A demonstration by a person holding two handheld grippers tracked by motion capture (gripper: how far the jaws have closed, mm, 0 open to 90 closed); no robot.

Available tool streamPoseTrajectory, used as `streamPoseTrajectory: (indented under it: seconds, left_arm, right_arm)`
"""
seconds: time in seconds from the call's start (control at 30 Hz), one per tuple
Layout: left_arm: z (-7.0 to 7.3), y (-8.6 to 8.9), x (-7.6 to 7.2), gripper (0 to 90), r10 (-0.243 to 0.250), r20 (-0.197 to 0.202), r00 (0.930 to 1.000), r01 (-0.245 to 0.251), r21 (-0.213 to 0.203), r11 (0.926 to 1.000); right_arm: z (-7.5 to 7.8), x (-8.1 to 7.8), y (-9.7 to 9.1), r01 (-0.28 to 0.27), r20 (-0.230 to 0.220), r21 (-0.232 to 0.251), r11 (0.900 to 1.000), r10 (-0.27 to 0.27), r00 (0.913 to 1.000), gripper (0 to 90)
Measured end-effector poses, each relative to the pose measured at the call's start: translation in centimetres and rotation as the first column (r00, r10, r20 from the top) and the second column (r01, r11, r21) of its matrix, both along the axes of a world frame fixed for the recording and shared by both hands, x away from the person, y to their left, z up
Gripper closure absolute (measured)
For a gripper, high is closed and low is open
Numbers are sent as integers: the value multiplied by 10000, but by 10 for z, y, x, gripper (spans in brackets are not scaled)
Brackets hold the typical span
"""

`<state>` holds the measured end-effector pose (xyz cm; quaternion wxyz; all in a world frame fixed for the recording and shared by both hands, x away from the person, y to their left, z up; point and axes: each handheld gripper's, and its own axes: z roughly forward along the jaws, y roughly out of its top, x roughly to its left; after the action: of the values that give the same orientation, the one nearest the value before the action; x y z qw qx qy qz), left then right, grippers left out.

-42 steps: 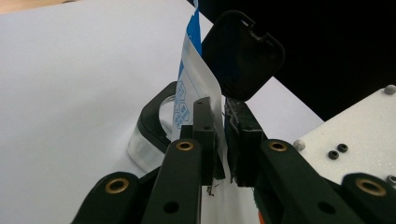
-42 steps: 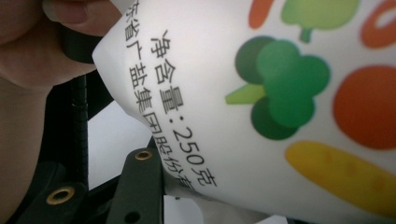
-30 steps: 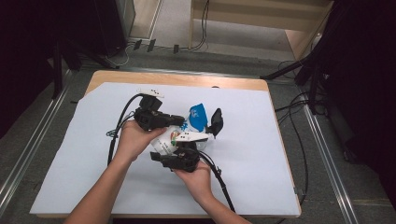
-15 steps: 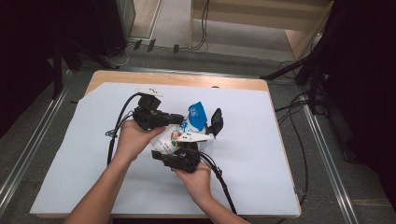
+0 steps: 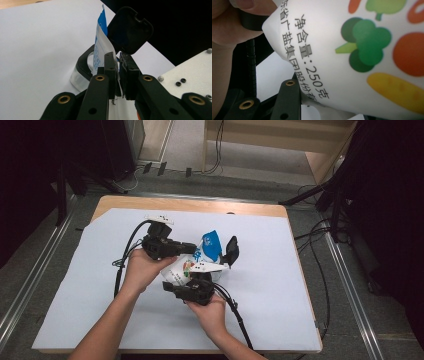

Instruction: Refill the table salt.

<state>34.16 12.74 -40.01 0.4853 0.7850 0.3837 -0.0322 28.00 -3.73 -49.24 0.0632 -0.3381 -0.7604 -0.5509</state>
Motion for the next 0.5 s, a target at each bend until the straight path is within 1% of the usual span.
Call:
streamPoseTrajectory:
  seconds: [0.1,0.27,0.37,0.5]
  left_arm:
    - [0,0,0,845,-39,-27,10000,40,83,10000]
    - [0,-1,-1,869,-110,-27,9999,111,367,9993]
    - [1,-1,-1,877,-97,-5,10000,98,426,9990]
    - [2,-2,0,879,-71,2,10000,71,351,9994]
  right_arm:
    - [0,1,0,12,83,-53,10000,-11,10000,645]
    - [0,1,0,-25,196,-343,9994,32,9998,645]
    - [0,1,1,-43,157,-269,9996,47,9999,646]
    - [1,2,0,-93,53,-87,9999,93,9999,645]
